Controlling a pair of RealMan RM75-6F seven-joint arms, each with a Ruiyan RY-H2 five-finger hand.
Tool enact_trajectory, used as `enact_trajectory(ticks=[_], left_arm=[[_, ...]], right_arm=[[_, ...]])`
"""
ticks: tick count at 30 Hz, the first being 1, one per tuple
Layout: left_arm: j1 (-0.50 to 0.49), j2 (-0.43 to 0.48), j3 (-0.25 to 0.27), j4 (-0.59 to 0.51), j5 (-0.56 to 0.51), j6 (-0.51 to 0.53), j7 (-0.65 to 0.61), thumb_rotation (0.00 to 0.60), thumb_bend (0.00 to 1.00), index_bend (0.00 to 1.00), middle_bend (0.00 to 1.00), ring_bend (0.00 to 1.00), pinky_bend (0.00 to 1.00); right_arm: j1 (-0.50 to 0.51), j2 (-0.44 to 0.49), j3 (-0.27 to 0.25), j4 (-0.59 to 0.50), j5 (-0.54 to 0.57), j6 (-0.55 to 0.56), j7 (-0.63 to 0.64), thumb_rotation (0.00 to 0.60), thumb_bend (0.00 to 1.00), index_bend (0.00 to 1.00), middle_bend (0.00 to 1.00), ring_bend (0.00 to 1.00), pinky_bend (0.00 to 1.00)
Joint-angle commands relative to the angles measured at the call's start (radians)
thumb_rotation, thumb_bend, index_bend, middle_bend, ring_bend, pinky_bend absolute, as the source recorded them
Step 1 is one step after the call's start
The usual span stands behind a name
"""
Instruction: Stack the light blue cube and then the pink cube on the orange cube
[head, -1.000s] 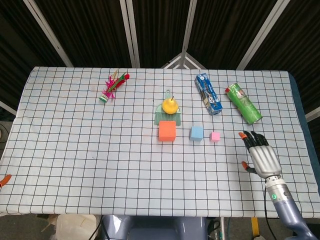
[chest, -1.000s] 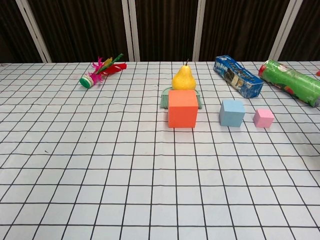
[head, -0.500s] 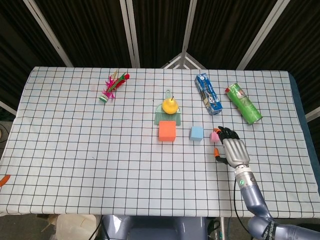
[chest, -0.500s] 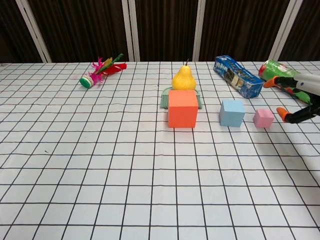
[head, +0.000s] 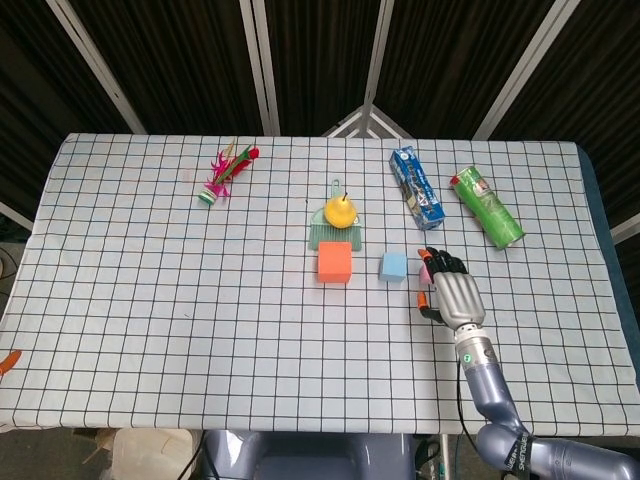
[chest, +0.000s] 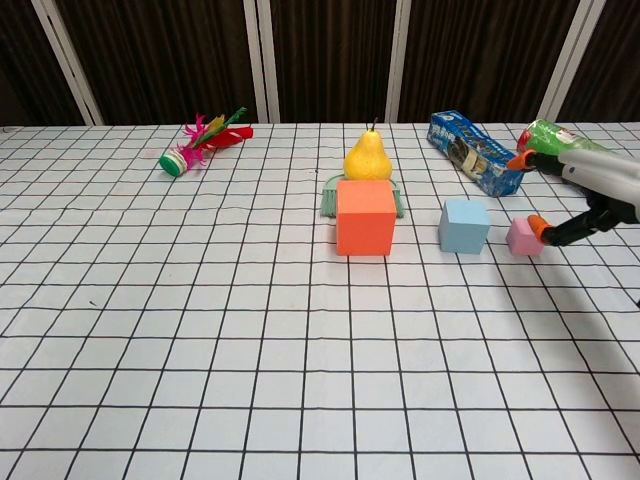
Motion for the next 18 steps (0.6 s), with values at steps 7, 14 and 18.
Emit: enact_trajectory(ticks=[7,14,18], left_arm=[[-0.004,-0.001,-0.003,0.001,-0.01,-0.011,0.007,0.6,0.16,0.09,0.0,0.0,0.0],[-0.007,-0.002,-0.005,0.0,-0.017,-0.017,0.012,0.6,0.16,0.09,0.0,0.0,0.0],[-0.007,-0.002,-0.007,0.002,-0.023,-0.019,0.01,0.6,0.16,0.09,0.0,0.0,0.0]], right_arm=[[0.124,-0.034,0.022,0.03,0.136,-0.056,-0.161,0.591,0.31,0.0,0.06,0.0,0.09],[0.19,-0.058,0.049,0.068,0.234,-0.062,-0.205,0.597,0.29,0.0,0.06,0.0,0.09],[0.216,-0.062,0.064,0.085,0.295,-0.056,-0.219,0.599,0.29,0.0,0.06,0.0,0.09]])
